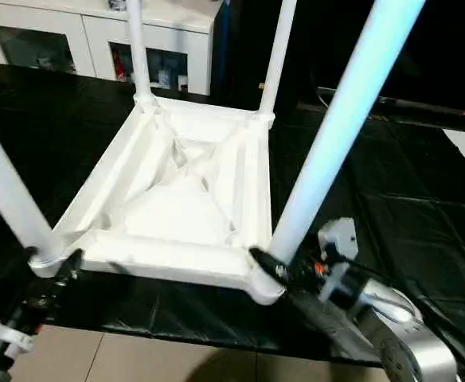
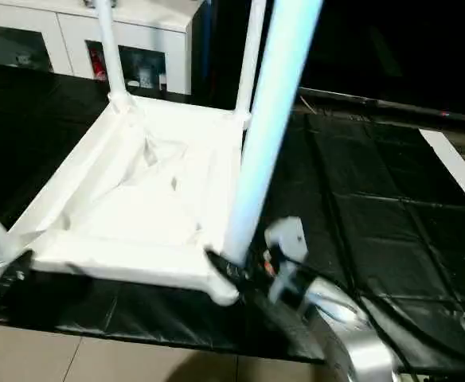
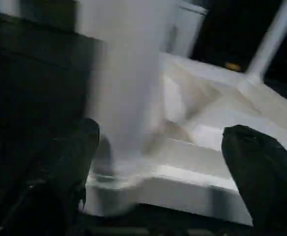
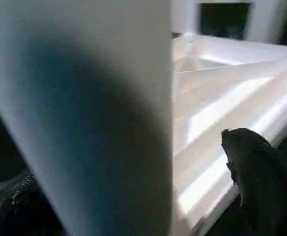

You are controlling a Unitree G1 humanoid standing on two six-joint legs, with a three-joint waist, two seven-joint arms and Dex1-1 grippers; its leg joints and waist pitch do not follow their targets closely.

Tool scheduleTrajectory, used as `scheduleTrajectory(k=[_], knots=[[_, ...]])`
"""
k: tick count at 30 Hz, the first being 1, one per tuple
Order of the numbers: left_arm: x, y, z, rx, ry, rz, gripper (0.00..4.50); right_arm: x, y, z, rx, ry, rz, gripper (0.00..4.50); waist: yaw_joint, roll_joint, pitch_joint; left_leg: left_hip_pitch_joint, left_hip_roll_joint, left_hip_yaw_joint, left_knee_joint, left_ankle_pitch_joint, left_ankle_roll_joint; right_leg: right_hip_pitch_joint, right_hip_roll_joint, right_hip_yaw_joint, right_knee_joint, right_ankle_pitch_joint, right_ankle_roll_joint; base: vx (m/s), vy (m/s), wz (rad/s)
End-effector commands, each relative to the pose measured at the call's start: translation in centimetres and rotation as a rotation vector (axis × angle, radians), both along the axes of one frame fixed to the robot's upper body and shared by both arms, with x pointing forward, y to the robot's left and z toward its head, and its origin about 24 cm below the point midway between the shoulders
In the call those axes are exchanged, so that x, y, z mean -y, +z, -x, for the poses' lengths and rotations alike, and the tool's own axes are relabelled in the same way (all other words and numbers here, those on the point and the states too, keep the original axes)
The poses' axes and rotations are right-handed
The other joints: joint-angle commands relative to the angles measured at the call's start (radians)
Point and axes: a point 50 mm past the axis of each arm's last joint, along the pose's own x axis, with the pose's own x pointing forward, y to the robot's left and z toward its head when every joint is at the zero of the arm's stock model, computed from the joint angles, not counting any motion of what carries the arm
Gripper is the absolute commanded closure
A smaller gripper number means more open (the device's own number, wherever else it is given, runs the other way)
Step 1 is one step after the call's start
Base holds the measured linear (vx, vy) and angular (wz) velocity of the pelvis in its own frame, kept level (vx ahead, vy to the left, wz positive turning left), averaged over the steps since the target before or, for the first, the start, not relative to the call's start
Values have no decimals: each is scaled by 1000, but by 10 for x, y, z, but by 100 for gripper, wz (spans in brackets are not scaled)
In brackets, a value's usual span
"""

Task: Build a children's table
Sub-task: Flip table

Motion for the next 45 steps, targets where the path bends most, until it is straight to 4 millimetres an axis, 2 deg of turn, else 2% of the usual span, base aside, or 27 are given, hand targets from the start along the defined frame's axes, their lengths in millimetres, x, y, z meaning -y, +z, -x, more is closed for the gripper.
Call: scheduleTrajectory(k=[1,3,7,8,10,15,16,23,24,26,27,30,31,32,33,35,36,38,39,42,43,45], knots=[[-1,0,1,10,45,-40,5,13,1,-8,16,-109,32,0,-4,21,-22,-23,63,-14,-107,-87,38,42,-81,49,-66,-177,-184,0,0,0],[0,1,-1,22,71,-77,5,22,-1,-13,18,-194,50,0,-2,23,-22,-18,64,-10,-108,-109,30,38,-79,49,-68,-201,-169,0,0,0],[3,1,-4,26,74,-103,5,32,-3,-20,3,-291,79,0,-2,22,-23,-17,64,-7,-108,-115,19,36,-77,49,-68,-202,-158,0,0,0],[8,0,-7,22,57,-103,5,39,-6,-23,-12,-347,111,0,-3,21,-23,-21,63,-8,-109,-111,14,38,-77,48,-66,-198,-151,0,0,0],[10,0,-8,24,44,-100,5,42,-7,-25,-16,-366,116,0,-2,21,-23,-19,63,-6,-108,-109,10,35,-76,48,-66,-199,-147,0,0,0],[20,-1,-12,29,16,-91,5,50,-10,-28,-42,-435,117,0,0,18,-25,-23,63,-6,-107,-98,12,39,-76,47,-62,-168,-147,0,0,0],[22,-2,-13,25,6,-92,5,50,-11,-28,-39,-425,149,0,0,15,-25,-24,62,-5,-107,-99,15,39,-76,47,-63,-171,-145,0,0,0],[25,-6,-14,-5,-3,-109,5,40,-11,-14,-86,-261,103,0,5,14,-24,-25,65,-7,-107,-106,28,40,-78,49,-66,-192,-132,0,0,0],[23,-6,-15,-19,9,-108,5,34,-9,-3,-102,-164,96,0,8,12,-23,-27,66,-9,-108,-108,33,44,-78,49,-67,-195,-128,0,0,0],[22,-6,-16,-27,17,-113,5,32,-10,3,-111,-117,102,0,10,13,-22,-24,68,-8,-108,-112,35,40,-78,48,-67,-196,-128,0,0,0],[22,-6,-17,-29,17,-109,5,31,-10,8,-116,-78,115,0,10,12,-22,-29,67,-11,-110,-118,35,44,-80,48,-69,-219,-128,0,0,0],[23,-7,-19,-45,6,-102,5,29,-12,17,-130,5,146,0,9,13,-20,-28,67,-11,-110,-141,29,39,-81,48,-74,-266,-123,0,0,0],[23,-8,-20,-59,0,-101,5,27,-11,21,-136,58,146,0,7,20,-21,-29,67,-15,-111,-147,28,41,-80,48,-72,-265,-120,0,0,0],[24,-8,-21,-61,-9,-98,5,22,-9,26,-144,122,124,0,7,21,-22,-28,67,-14,-109,-145,28,40,-80,48,-73,-256,-121,0,0,0],[24,-8,-23,-61,-15,-95,5,20,-6,29,-148,163,106,0,7,16,-22,-29,67,-14,-108,-138,35,42,-80,49,-72,-240,-124,0,0,0],[26,-8,-24,-64,-40,-92,5,16,-5,31,-153,194,90,0,5,18,-24,-31,68,-15,-107,-110,44,43,-81,48,-68,-202,-139,0,0,0],[29,-9,-25,-77,-74,-88,5,12,-3,32,-148,217,84,0,6,16,-24,-30,69,-16,-106,-99,47,43,-82,48,-67,-192,-147,0,0,0],[29,-9,-25,-77,-74,-88,5,12,-3,32,-148,217,84,0,7,19,-23,-28,70,-14,-107,-97,46,41,-83,48,-67,-193,-157,0,0,0],[30,-10,-27,-91,-98,-93,5,10,-3,33,-146,227,85,0,7,13,-23,-28,70,-13,-106,-96,45,41,-82,47,-67,-193,-158,0,0,0],[22,-13,-35,-122,-84,-118,5,8,-6,29,-138,187,112,0,8,18,-24,-23,64,-12,-107,-100,35,37,-77,46,-67,-205,-151,0,0,0],[13,-12,-40,-117,-16,-123,5,11,-8,22,-120,123,137,0,11,27,-23,-24,67,-14,-108,-106,27,38,-81,46,-66,-204,-154,0,0,0],[10,-10,-40,-101,23,-109,5,13,-9,15,-117,57,153,0,7,22,-24,-27,64,-14,-108,-104,11,43,-81,45,-64,-196,-161,0,0,0]])
